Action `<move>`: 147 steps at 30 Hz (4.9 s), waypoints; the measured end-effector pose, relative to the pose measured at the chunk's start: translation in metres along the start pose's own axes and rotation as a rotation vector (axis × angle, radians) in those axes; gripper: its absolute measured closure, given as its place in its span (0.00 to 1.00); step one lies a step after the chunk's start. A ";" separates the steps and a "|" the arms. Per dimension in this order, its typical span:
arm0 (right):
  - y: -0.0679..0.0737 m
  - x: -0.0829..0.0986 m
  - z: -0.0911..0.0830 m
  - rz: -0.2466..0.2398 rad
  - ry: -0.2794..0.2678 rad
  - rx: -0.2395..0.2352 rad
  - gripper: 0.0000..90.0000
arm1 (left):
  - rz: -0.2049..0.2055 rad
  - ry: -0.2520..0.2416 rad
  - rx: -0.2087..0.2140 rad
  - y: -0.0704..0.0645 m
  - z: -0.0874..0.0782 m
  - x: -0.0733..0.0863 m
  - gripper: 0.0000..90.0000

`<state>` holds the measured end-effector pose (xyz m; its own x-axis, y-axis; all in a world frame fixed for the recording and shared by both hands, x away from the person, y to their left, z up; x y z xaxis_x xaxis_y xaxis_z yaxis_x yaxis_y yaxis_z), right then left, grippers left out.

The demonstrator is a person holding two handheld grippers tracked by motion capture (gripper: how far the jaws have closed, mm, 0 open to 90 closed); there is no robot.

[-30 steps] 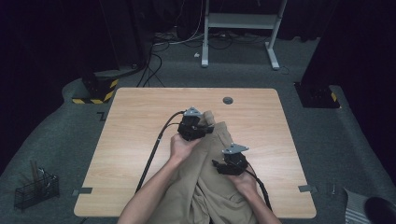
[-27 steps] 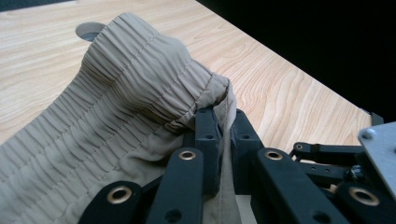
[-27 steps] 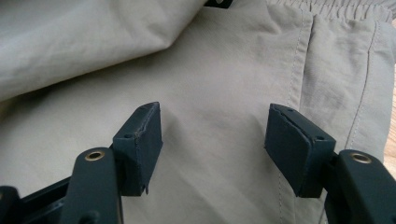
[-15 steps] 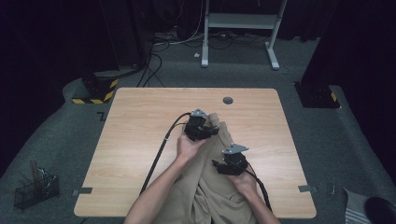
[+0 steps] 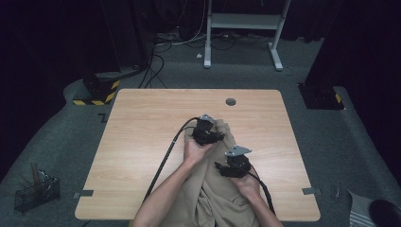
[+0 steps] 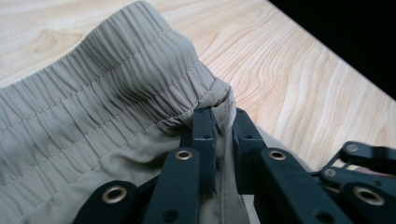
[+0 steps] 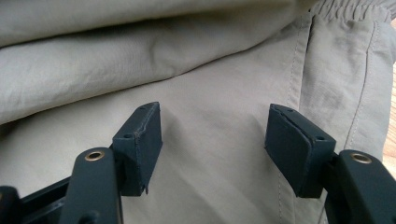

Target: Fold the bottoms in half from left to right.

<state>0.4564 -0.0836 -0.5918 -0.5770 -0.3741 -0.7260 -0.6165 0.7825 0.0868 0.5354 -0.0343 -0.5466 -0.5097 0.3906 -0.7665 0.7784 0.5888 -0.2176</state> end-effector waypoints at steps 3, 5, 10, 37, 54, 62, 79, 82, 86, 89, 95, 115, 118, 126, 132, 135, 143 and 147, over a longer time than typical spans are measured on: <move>0.000 0.000 0.000 0.000 0.000 0.001 0.40 | -0.003 0.008 -0.001 0.001 0.003 0.003 0.90; 0.000 0.000 0.000 -0.001 0.000 0.000 0.40 | -0.003 0.013 0.003 0.001 0.005 0.004 0.84; 0.000 0.000 0.000 0.001 0.000 0.001 0.40 | 0.006 0.005 -0.029 0.000 -0.001 0.000 0.69; 0.000 0.000 0.000 0.002 0.000 0.000 0.40 | 0.084 -0.012 -0.070 -0.019 -0.106 0.055 0.34; 0.001 0.018 -0.027 0.010 0.014 -0.013 0.47 | 0.060 0.140 -0.128 -0.023 -0.083 0.107 0.68; 0.001 0.016 -0.018 0.016 -0.007 0.007 0.47 | 0.054 0.156 -0.161 -0.012 -0.076 0.108 0.78; -0.012 -0.029 0.029 0.073 -0.017 0.080 0.47 | -0.046 0.156 -0.268 0.062 -0.067 0.077 0.80; -0.015 -0.032 0.029 0.060 -0.013 0.099 0.48 | -0.048 0.121 -0.268 0.058 -0.077 0.071 0.74; -0.011 -0.030 0.012 0.047 -0.030 0.085 0.49 | -0.015 0.100 -0.286 0.050 -0.094 0.070 0.65; -0.008 -0.024 -0.005 0.036 -0.041 0.053 0.49 | 0.001 0.102 -0.289 0.044 -0.105 0.073 0.62; -0.003 -0.006 -0.012 0.023 -0.020 0.030 0.49 | 0.023 0.139 -0.260 0.038 -0.104 0.083 0.77; 0.001 -0.001 0.000 0.022 -0.006 0.034 0.48 | 0.017 0.040 -0.019 -0.022 -0.049 0.018 0.97; 0.001 -0.001 0.000 0.023 -0.005 0.034 0.48 | 0.036 0.101 -0.043 -0.022 -0.031 0.033 0.96; 0.001 -0.002 -0.007 0.013 -0.021 0.042 0.48 | 0.119 0.015 -0.130 -0.030 -0.080 0.024 0.52; -0.002 -0.003 -0.028 0.035 -0.057 0.022 0.49 | 0.055 -0.003 -0.113 -0.026 -0.110 0.050 0.44; -0.005 0.004 -0.029 0.024 -0.039 0.028 0.49 | 0.019 0.015 -0.128 -0.020 -0.114 0.073 0.43; 0.001 0.014 -0.017 -0.003 -0.014 0.011 0.56 | 0.019 0.090 -0.205 -0.003 -0.088 0.106 0.47; 0.000 0.010 -0.012 0.003 -0.011 0.010 0.54 | 0.038 0.108 -0.242 0.006 -0.076 0.108 0.49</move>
<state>0.4442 -0.0934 -0.5909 -0.5724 -0.3663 -0.7336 -0.6095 0.7886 0.0817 0.4575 0.0653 -0.5847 -0.5280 0.4810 -0.7000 0.6939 0.7195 -0.0290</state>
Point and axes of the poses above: each handheld gripper's, and its own axes: z roughly forward along the jaws, x roughly out of its underside, y roughly to its left, the point moved 10 cm from there along z, roughly forward along the jaws, and after that the axes turned 8 degrees about z, right-handed, at the moved point
